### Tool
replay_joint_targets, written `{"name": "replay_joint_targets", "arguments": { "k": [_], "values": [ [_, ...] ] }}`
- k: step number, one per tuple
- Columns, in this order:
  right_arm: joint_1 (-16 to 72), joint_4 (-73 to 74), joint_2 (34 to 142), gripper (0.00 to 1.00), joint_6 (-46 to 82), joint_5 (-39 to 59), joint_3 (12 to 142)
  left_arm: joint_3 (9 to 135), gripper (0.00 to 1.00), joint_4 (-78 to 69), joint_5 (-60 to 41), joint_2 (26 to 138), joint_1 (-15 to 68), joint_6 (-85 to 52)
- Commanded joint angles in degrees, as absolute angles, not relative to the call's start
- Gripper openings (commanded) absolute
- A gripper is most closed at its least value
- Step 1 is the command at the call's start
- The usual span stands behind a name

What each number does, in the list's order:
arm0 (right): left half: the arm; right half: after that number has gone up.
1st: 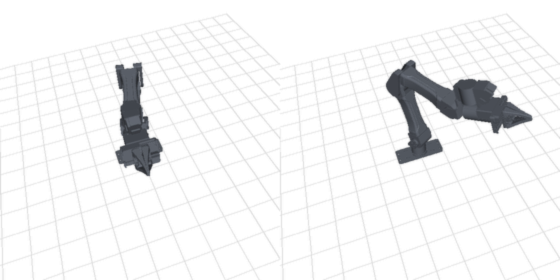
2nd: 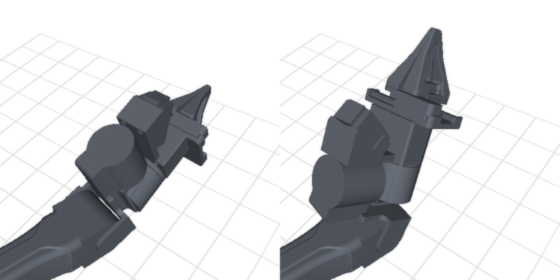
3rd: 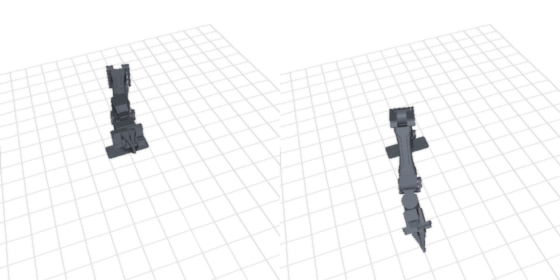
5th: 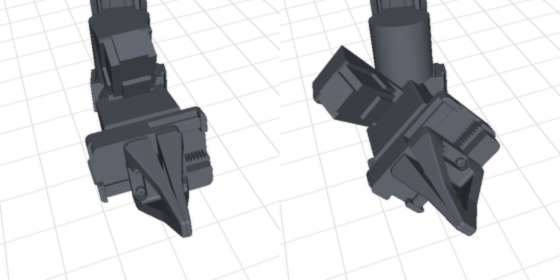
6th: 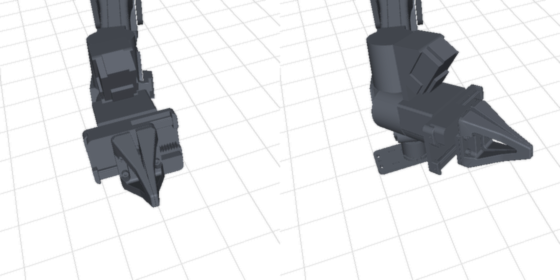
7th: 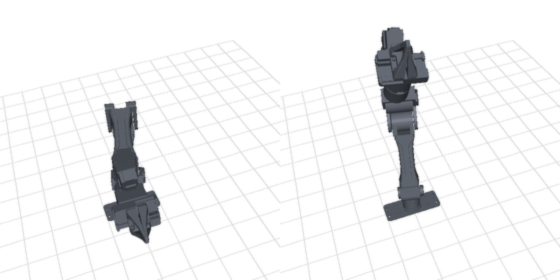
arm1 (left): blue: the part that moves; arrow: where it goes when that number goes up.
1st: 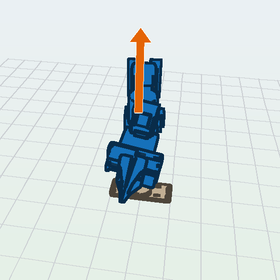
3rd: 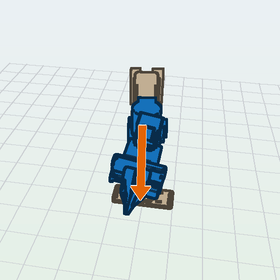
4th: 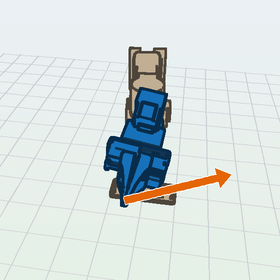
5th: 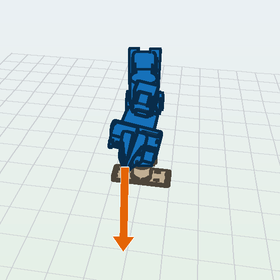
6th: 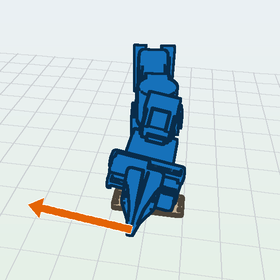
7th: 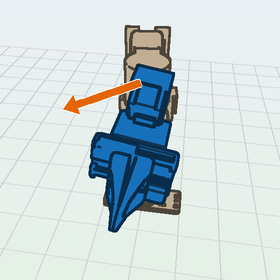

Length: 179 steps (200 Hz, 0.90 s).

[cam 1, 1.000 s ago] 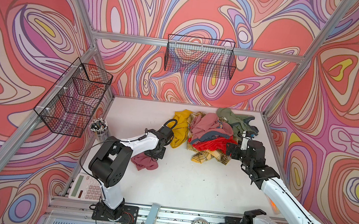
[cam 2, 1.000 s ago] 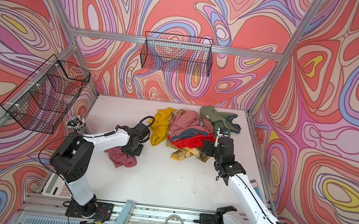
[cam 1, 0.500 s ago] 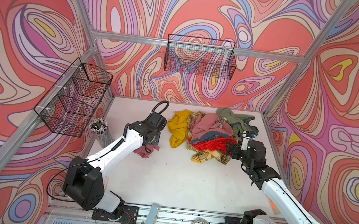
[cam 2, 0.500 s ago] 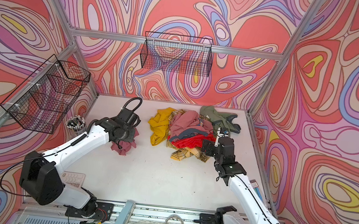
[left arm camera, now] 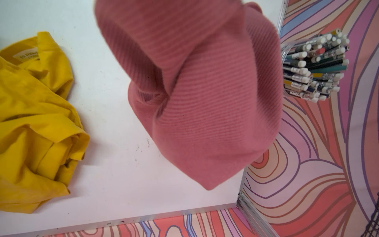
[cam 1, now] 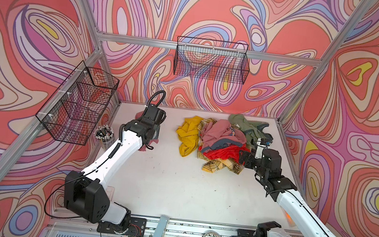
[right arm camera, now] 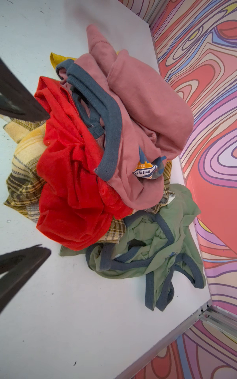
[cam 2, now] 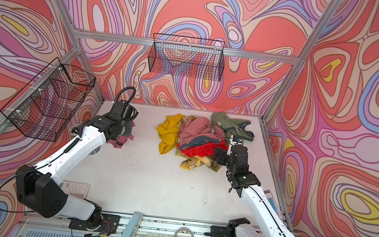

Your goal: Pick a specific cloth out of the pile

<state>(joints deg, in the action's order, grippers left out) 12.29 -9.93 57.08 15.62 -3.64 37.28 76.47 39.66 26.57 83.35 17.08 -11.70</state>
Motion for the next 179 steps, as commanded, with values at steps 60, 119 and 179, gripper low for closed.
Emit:
{"name": "replay_joint_targets", "arguments": {
  "k": [60,119,179],
  "values": [
    [12.0,-7.2,54.0,0.98,10.6,-5.7,35.5,77.2,0.0,23.0,11.2,91.7,9.2,-10.3],
    [12.0,-9.1,53.6,0.98,9.2,-6.7,37.3,89.1,0.0,34.3,17.1,108.8,8.2,-11.4],
    [12.0,-11.0,52.0,0.98,7.6,-8.7,37.4,89.4,0.0,37.9,15.2,116.4,7.9,-12.3]
  ]
}}
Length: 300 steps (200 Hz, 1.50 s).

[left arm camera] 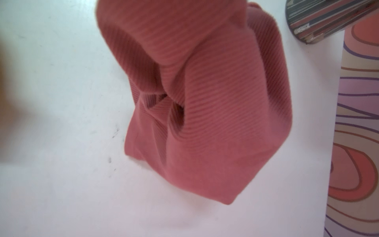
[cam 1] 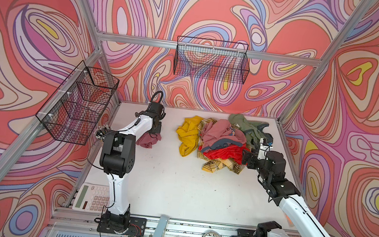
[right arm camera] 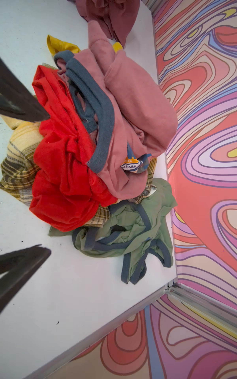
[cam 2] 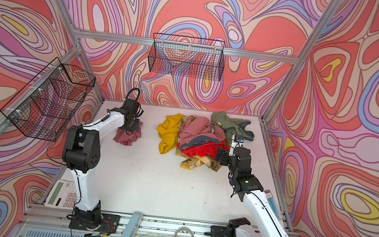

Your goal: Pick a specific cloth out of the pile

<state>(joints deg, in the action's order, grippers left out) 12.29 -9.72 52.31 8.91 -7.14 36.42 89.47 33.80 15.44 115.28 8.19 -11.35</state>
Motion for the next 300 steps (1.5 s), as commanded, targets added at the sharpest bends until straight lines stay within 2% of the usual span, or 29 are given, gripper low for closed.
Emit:
{"name": "replay_joint_targets", "arguments": {
  "k": [1,51,64,94,116,152,186,197,250,300],
  "values": [
    [12.0,-11.0,52.0,0.98,7.6,-8.7,37.4,89.3,0.0,38.0,15.2,116.5,7.9,-12.3],
    [12.0,-8.7,55.1,0.98,7.1,-9.1,36.3,88.1,0.0,37.3,9.1,118.8,7.8,-13.7],
    [12.0,-8.0,55.5,0.98,6.6,-9.5,36.3,87.7,0.04,36.4,7.0,118.8,7.6,-14.2],
    [12.0,-5.9,56.7,0.98,5.3,-11.9,35.5,88.8,0.2,37.2,4.0,119.9,7.1,-14.6],
    [12.0,-5.2,57.4,0.98,5.2,-13.1,35.3,88.9,0.38,37.9,4.5,120.2,7.0,-14.3],
    [12.0,-3.3,57.9,0.98,5.9,-16.4,34.9,87.9,0.59,37.4,3.5,119.2,6.9,-13.5],
    [12.0,-1.6,58.9,0.98,5.1,-14.2,34.9,81.8,0.86,31.8,0.7,112.7,7.0,-13.7],
    [12.0,-0.5,59.2,0.98,4.7,-14.0,34.6,79.8,0.99,29.9,0.2,110.3,7.1,-13.9],
    [12.0,5.3,59.2,0.98,3.1,-14.9,33.9,73.4,1.0,24.0,2.5,100.5,8.3,-14.1],
    [12.0,10.7,59.9,0.98,-0.3,-15.4,32.8,62.8,1.0,16.0,12.2,89.7,11.6,-13.9]
  ]
}}
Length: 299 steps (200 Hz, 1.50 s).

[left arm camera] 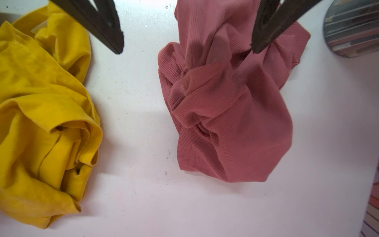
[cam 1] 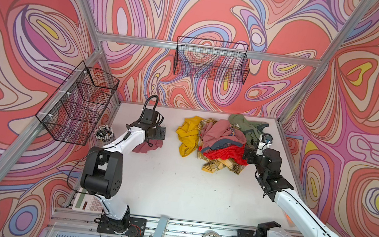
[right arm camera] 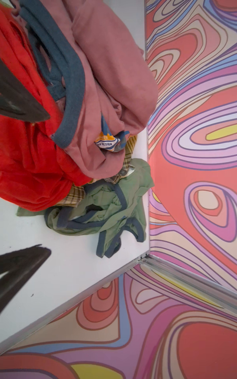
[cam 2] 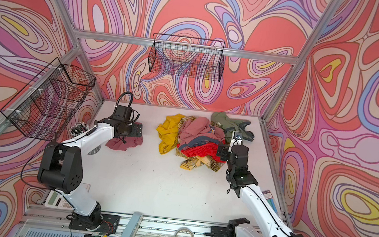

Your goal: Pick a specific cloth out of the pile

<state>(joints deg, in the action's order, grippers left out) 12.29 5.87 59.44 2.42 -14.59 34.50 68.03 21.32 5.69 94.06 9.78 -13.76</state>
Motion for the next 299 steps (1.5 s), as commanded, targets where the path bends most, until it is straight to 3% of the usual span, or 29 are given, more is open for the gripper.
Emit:
{"name": "replay_joint_targets", "arguments": {
  "k": [1,36,84,133,189,224,268,299],
  "values": [
    [12.0,11.0,59.9,0.98,-0.4,-15.4,32.7,62.5,1.0,15.7,12.6,89.5,11.7,-13.9],
    [11.3,24.5,61.7,0.98,-2.9,-15.4,26.7,52.2,1.0,8.2,20.3,81.4,13.4,-15.7],
    [6.9,39.7,69.2,0.98,-1.3,-15.6,21.3,42.7,1.0,0.9,22.5,71.1,13.5,-14.7],
    [0.1,52.6,76.9,0.98,2.9,-11.5,17.6,39.3,1.0,-1.7,25.4,69.8,13.5,-12.1],
    [-1.0,66.0,92.3,0.98,4.4,-7.1,17.7,35.5,1.0,-6.8,27.8,70.2,13.4,-11.2],
    [-1.0,68.9,98.5,0.98,3.8,-5.5,19.6,32.3,1.0,-12.6,30.5,69.9,13.4,-9.5],
    [-1.0,55.2,98.4,0.98,2.7,-3.6,26.6,25.2,1.0,-25.0,34.9,70.8,13.4,-3.1],
    [-1.0,55.4,98.4,0.98,2.7,-2.6,26.5,22.6,1.0,-35.7,36.0,75.8,12.6,-1.5]
  ]
}}
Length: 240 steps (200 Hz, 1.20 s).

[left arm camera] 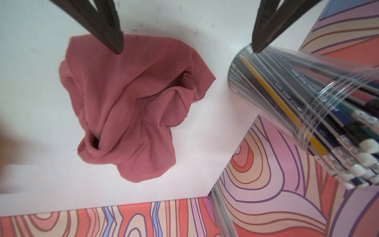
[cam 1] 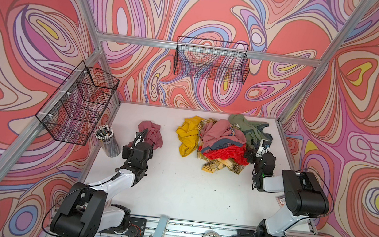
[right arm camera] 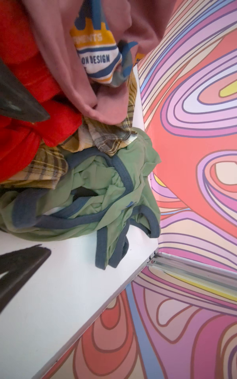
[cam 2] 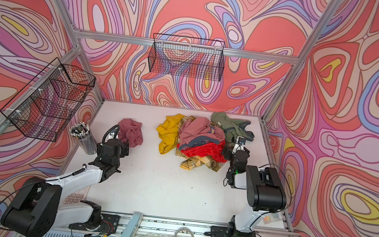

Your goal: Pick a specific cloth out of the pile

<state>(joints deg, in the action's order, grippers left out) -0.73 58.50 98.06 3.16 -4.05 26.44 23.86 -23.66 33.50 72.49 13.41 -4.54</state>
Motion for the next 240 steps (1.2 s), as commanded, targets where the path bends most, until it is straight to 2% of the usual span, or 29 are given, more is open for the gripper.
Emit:
{"name": "replay_joint_targets", "arguments": {
  "k": [1,61,77,97,112,127,138,152,166,181,240],
  "values": [
    [-1.0,55.3,98.4,0.98,2.7,-2.6,26.5,22.6,1.0,-36.1,35.9,76.0,12.5,-1.5],
    [-1.0,55.4,98.5,0.98,2.6,-2.5,26.5,14.0,1.0,-62.8,21.5,84.0,5.5,-1.4],
    [-1.0,55.4,98.5,0.98,2.6,-2.5,26.5,13.4,1.0,-62.5,14.0,84.2,4.9,-0.5],
    [-1.0,55.4,98.5,0.98,2.6,-2.5,26.5,14.6,0.95,-68.0,8.1,90.3,4.6,2.4],
    [-1.0,55.4,98.5,0.99,2.7,-2.5,26.5,17.9,0.96,-55.2,7.8,86.6,3.4,0.2],
    [-1.0,55.4,98.5,0.98,2.6,-2.5,26.5,19.8,0.98,-55.7,7.9,89.2,2.1,-0.8],
    [-1.0,55.4,98.5,0.98,2.6,-2.6,26.5,22.3,1.0,-47.8,8.3,87.5,1.7,-2.1],
    [-1.0,55.2,98.5,0.98,2.6,-2.5,26.5,20.9,1.0,-53.5,8.3,89.1,1.6,-1.5],
    [-1.0,55.3,98.5,0.98,2.6,-2.5,26.5,21.9,1.0,-49.0,8.2,87.6,1.6,-2.0],
    [-1.0,55.2,98.5,0.98,2.6,-2.5,26.5,20.8,1.0,-53.3,8.5,88.8,1.6,-1.7],
    [-1.0,55.4,98.5,0.98,2.6,-2.5,26.5,21.2,1.0,-51.6,7.9,88.3,1.6,-1.7]
  ]
}}
